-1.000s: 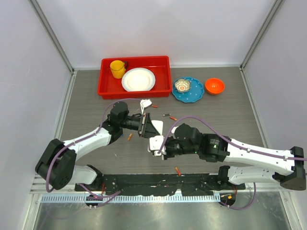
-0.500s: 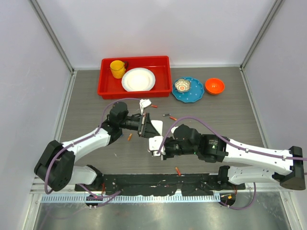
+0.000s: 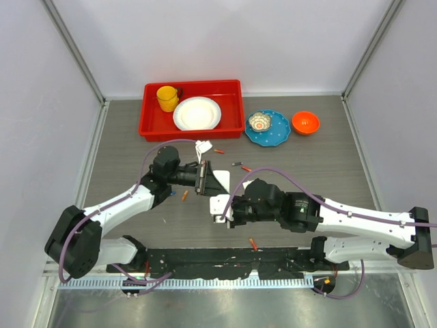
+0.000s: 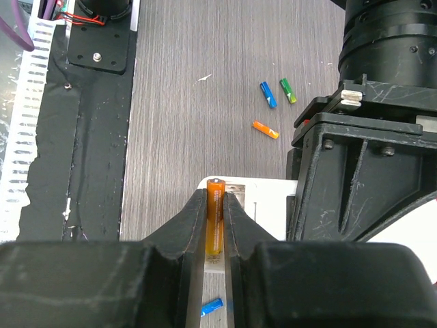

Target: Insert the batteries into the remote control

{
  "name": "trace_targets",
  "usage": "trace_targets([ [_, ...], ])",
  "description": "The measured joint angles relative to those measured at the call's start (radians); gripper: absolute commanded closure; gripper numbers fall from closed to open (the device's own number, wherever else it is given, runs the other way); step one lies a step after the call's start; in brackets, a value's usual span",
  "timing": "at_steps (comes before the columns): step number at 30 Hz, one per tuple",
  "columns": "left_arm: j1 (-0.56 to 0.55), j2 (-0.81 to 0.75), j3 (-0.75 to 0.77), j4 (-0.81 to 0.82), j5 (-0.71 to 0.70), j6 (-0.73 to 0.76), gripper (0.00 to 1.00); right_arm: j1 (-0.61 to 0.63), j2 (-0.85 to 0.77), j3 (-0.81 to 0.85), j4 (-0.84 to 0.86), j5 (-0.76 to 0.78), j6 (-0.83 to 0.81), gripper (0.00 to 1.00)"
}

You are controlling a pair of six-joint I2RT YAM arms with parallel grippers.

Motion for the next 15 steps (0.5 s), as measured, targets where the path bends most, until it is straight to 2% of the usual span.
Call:
trace_targets([
  [15, 0.000, -0.018, 0.000, -0.055, -0.017, 0.036, 1.00, 0.032, 0.037, 0.037, -0.050, 0.044, -0.035, 0.99],
])
